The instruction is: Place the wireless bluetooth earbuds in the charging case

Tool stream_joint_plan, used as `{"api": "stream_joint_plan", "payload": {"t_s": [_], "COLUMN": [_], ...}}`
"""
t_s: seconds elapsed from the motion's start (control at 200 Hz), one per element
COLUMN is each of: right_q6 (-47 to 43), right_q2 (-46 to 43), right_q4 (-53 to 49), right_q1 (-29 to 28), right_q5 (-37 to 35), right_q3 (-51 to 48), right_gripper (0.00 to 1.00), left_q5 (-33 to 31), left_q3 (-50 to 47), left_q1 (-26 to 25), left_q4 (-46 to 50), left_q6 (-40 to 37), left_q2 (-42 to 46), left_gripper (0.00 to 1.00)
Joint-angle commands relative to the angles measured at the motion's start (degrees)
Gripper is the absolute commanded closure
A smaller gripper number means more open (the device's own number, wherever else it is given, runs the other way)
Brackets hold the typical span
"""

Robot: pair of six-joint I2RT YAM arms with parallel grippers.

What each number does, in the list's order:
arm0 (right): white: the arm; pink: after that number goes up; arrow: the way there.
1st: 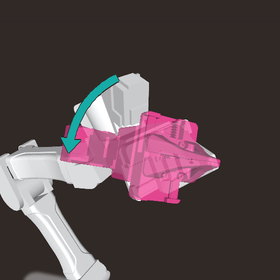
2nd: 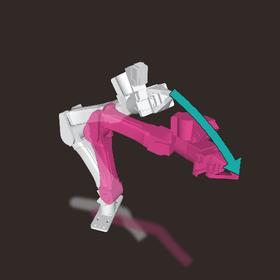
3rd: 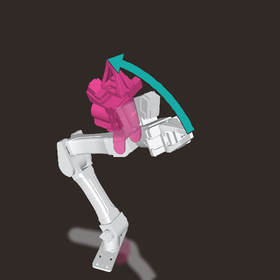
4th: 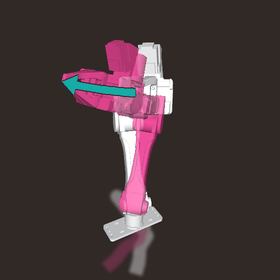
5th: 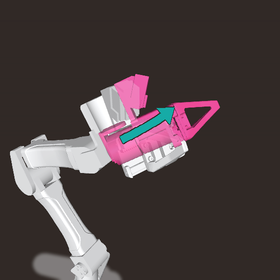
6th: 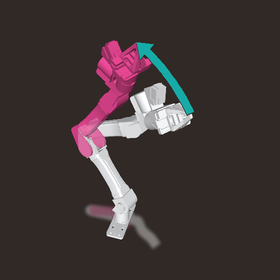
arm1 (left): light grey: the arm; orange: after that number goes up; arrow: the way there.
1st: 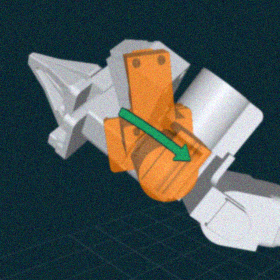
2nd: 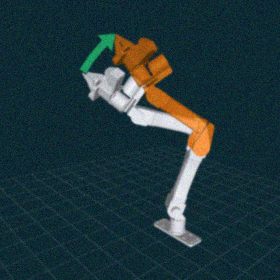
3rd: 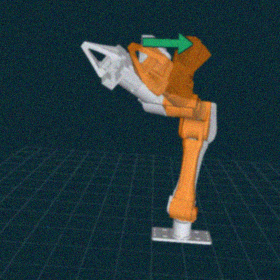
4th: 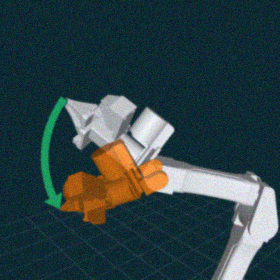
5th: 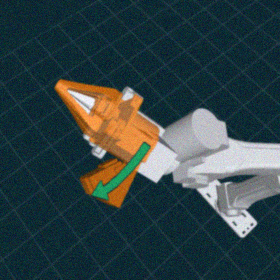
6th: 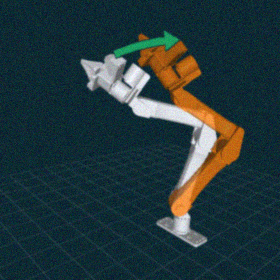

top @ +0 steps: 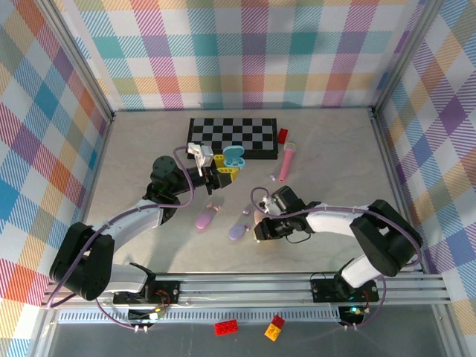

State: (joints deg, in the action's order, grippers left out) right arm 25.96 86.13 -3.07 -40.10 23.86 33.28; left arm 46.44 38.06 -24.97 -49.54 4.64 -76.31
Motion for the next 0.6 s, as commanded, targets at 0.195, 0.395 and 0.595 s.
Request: {"api": "stream_joint_plan", "payload": {"t_s": [0.195,0.395,0.595], "right_q6": [2.9,1.2,-0.1], "right_q2": [-6.5,-6.3,-3.4], "right_q4": [-2.1,-3.0,-2.9], "right_q1": [3.0,3.2,3.2], "right_q5": [-7.2,-3.3,0.4], "right_q3": [-4.5,-4.4,-3.5], "right_gripper": [0.77,0.75,0.72], "left_q5": [1.3,1.5,1.5], "left_q3": [0.2,0.6,0.6], "left_q1": [0.5,0.5,0.5], "left_q4": [-0.7,-1.3,-1.3], "left_q6": [-1.4,-1.1,-1.0], "left_q2": [0.8,0.2,0.0], "left_gripper": [0.64,0.64,0.64]}}
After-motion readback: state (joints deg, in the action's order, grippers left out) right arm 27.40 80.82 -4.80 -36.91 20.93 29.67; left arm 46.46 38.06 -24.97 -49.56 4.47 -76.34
